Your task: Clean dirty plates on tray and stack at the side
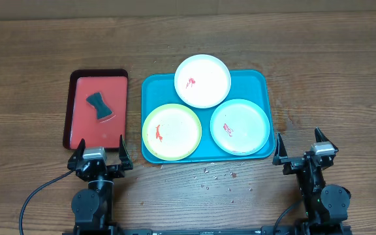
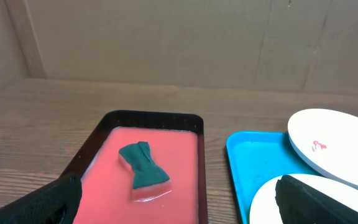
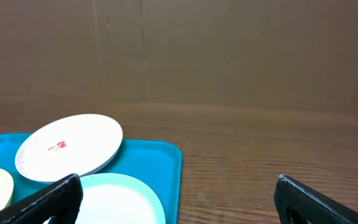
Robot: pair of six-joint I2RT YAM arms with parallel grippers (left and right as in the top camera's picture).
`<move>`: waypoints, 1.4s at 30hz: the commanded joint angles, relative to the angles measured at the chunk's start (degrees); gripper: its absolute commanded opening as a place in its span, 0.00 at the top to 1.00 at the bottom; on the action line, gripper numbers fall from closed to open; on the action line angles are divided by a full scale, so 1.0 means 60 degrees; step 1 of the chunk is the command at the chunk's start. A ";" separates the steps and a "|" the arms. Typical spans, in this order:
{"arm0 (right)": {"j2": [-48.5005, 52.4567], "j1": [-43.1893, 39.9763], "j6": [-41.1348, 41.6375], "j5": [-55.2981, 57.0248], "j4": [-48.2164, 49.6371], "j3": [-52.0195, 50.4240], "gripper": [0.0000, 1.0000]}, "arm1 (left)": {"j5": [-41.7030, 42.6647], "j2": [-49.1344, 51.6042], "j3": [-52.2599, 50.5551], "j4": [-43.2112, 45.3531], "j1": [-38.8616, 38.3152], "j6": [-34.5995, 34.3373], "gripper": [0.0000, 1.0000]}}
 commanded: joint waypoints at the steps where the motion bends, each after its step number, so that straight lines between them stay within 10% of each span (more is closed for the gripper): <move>1: -0.0055 -0.0007 0.0029 0.0091 0.0058 -0.0098 0.00 | 0.0109 -0.0080 -0.0040 0.0022 0.0051 0.0215 0.00; 42: -0.0055 -0.0007 0.0029 0.0091 0.0058 -0.0098 0.00 | 0.1002 -0.0080 -0.0040 0.0208 0.0051 -0.0229 0.00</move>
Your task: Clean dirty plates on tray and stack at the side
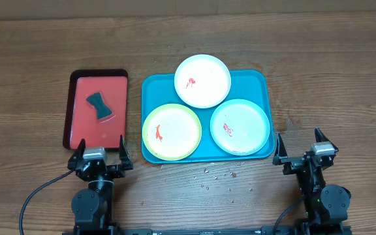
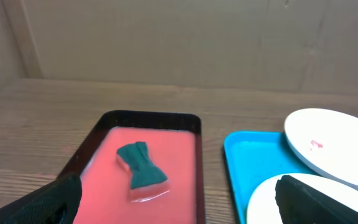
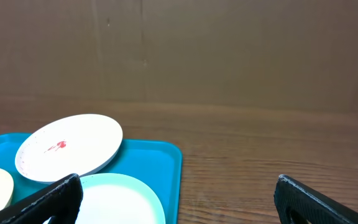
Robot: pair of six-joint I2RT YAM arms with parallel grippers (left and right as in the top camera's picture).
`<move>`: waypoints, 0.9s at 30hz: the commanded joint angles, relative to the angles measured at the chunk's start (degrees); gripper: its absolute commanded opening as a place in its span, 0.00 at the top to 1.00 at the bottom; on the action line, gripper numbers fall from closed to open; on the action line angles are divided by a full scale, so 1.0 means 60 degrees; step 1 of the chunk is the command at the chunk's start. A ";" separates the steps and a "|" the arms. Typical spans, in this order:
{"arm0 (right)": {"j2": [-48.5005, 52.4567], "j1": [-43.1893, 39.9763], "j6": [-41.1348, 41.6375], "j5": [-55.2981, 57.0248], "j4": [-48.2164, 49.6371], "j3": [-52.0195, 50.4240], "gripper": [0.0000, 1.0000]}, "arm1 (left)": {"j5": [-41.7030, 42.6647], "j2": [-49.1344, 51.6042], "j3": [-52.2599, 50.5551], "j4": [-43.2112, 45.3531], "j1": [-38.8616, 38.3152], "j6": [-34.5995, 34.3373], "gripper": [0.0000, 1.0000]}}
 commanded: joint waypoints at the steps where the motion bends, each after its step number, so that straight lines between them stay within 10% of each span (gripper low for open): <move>1: -0.0055 -0.0007 0.0033 0.0091 0.0062 -0.0098 0.00 | 0.1195 -0.0080 -0.0040 0.0372 0.0047 -0.0178 0.00; 16: -0.0055 -0.0007 0.0033 0.0091 0.0062 -0.0098 0.00 | 0.2444 -0.0076 0.0004 0.6189 0.0051 0.0922 0.00; 27: -0.0055 -0.0007 0.0033 0.0091 0.0062 -0.0098 0.00 | 0.1789 0.2393 0.2820 0.4470 0.0051 0.1089 0.00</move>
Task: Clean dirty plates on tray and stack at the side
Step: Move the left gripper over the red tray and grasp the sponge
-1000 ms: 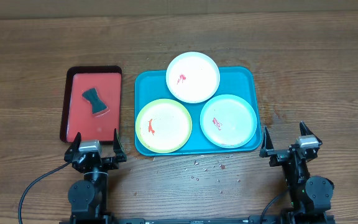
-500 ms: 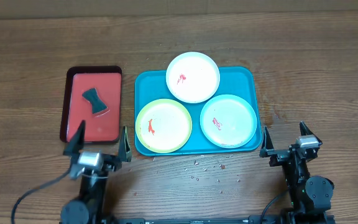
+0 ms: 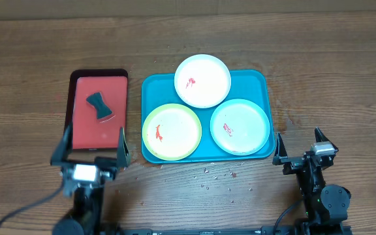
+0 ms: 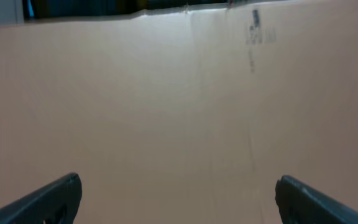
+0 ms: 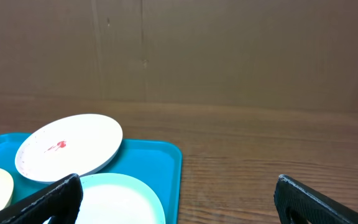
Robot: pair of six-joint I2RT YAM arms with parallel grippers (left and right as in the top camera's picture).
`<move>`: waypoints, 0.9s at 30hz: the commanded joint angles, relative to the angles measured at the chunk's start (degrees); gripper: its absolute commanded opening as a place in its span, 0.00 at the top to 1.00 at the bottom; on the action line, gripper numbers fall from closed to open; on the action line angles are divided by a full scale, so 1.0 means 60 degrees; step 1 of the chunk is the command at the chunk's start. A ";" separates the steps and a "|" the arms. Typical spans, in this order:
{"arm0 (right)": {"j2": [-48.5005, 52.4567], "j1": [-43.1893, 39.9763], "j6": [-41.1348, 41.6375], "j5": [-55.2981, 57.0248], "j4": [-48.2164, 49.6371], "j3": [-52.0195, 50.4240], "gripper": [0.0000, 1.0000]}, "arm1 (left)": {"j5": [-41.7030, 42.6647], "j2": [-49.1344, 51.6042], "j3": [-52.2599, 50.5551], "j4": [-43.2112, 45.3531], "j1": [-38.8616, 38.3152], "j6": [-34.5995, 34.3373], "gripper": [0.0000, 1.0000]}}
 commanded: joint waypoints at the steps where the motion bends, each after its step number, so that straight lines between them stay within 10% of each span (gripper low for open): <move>1: -0.0055 -0.0007 0.0033 0.0091 0.0066 -0.0098 0.00 | -0.0189 0.1483 0.1657 -0.0991 0.0051 0.0113 0.00; 10: -0.0055 -0.0007 0.0033 0.0091 0.0066 -0.0098 0.00 | 0.1483 0.6696 0.6925 -0.6976 0.0051 0.0233 0.00; 18: -0.0055 -0.0007 0.0033 0.0091 0.0066 -0.0098 0.00 | -0.2320 0.9344 0.9551 -0.9592 0.0466 -0.1235 0.00; 27: -0.0055 -0.0007 0.0033 0.0091 0.0066 -0.0098 0.00 | -0.1515 1.1781 1.0637 -1.1581 0.0911 -0.1617 0.00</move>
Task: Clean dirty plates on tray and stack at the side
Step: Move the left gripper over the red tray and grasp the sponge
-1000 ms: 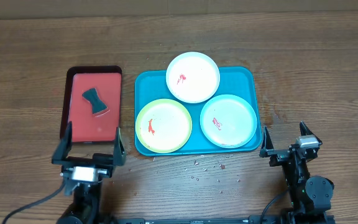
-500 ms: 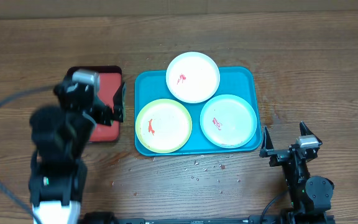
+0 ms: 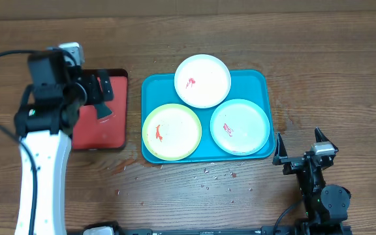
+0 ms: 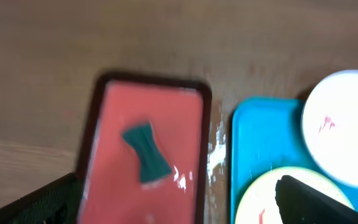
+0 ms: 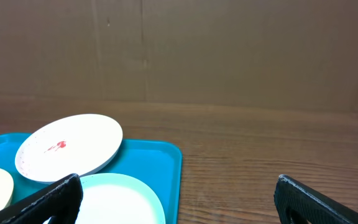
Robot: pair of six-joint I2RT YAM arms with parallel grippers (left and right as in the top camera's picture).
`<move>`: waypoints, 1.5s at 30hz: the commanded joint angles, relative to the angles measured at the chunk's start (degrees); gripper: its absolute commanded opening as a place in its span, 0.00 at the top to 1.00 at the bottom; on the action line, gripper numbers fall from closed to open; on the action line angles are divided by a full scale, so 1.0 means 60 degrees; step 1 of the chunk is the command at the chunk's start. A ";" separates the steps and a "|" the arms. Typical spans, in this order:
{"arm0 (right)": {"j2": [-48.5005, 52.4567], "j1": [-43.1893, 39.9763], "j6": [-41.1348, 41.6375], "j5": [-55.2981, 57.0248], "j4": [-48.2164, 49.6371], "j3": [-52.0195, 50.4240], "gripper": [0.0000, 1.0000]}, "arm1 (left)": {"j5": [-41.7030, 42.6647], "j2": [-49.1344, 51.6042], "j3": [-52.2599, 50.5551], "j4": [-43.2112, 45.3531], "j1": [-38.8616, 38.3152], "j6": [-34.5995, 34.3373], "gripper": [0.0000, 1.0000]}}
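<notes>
Three stained plates lie on the blue tray (image 3: 261, 79): a white one (image 3: 202, 80) at the back, a green-rimmed one (image 3: 172, 132) front left, a mint one (image 3: 240, 126) front right. A dark green sponge (image 4: 146, 152) lies in the red tray (image 4: 114, 186). My left gripper (image 3: 98, 89) hangs open high above the red tray, looking down on the sponge, with nothing between its fingers (image 4: 45, 200). My right gripper (image 3: 304, 154) rests open near the table's front, right of the blue tray; it sees the white plate (image 5: 67, 146) and the mint plate (image 5: 117, 199).
Crumbs (image 3: 227, 179) are scattered on the wooden table in front of the blue tray. A cardboard wall (image 5: 229, 50) closes the far side. Bare wood (image 3: 331, 78) lies to the right of the blue tray.
My left arm has moved from the front of the table to a raised, reached-out pose over the red tray; its camera now looks down at the sponge instead of the cardboard wall. The right arm is unmoved.
Both grippers rested open at the table's front edge at the first two moments, plates and sponge untouched. Then the left gripper was lifted, facing the back wall. Now it hangs open over the red tray. Plates and sponge lie where they were.
</notes>
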 commanded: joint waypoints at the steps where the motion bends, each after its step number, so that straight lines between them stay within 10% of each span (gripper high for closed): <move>1: -0.0058 -0.0007 0.0033 0.0091 0.0062 -0.0098 0.00 | -0.0823 0.0681 0.0157 0.0051 0.0080 -0.1213 0.00; 8: -0.0058 -0.0007 0.0033 0.0091 0.0062 -0.0098 0.00 | -0.1625 0.1989 0.0157 0.0175 0.0878 -0.4615 0.00; 18: -0.0058 -0.0011 0.0033 0.0091 0.0062 -0.0098 0.00 | 0.0492 0.3676 0.0157 0.0809 0.0907 -0.4521 0.00; 31: -0.0058 -0.0007 0.0033 0.0091 0.0062 -0.0098 0.00 | -0.0248 0.5508 0.2718 -0.1483 0.0896 -0.3461 0.00; 45: -0.0058 -0.0007 0.0033 0.0091 0.0062 -0.0098 0.00 | -0.0597 0.7533 0.2812 -0.0390 0.0790 -0.3537 0.13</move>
